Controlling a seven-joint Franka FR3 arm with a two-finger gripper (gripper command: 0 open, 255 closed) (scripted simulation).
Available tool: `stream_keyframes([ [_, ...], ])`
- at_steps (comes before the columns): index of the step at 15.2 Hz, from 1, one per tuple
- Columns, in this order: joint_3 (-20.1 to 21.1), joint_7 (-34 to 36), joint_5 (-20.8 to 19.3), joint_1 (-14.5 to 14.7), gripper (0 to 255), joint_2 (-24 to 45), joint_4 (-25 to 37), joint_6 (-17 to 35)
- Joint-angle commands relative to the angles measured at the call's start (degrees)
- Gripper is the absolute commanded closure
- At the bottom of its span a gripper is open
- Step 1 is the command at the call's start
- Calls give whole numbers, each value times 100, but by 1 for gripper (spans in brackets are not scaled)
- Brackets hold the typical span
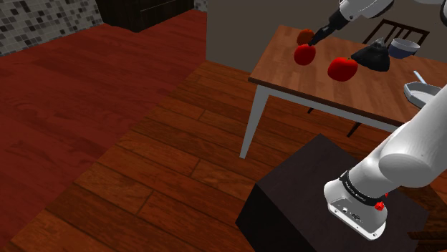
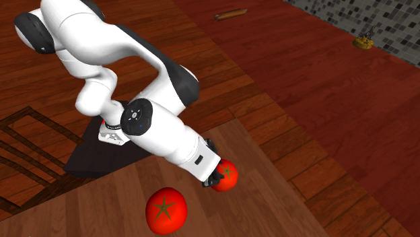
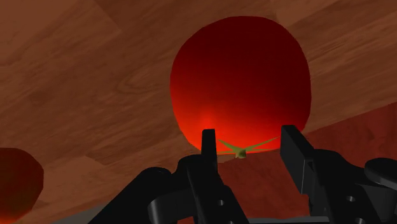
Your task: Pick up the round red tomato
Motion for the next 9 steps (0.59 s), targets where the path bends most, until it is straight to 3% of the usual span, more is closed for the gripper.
stream_keyframes([
  [1, -12, 82, -86, 1, 255, -54, 88, -112],
  [9, -31, 340, -302, 6, 255, -161, 439, -488],
])
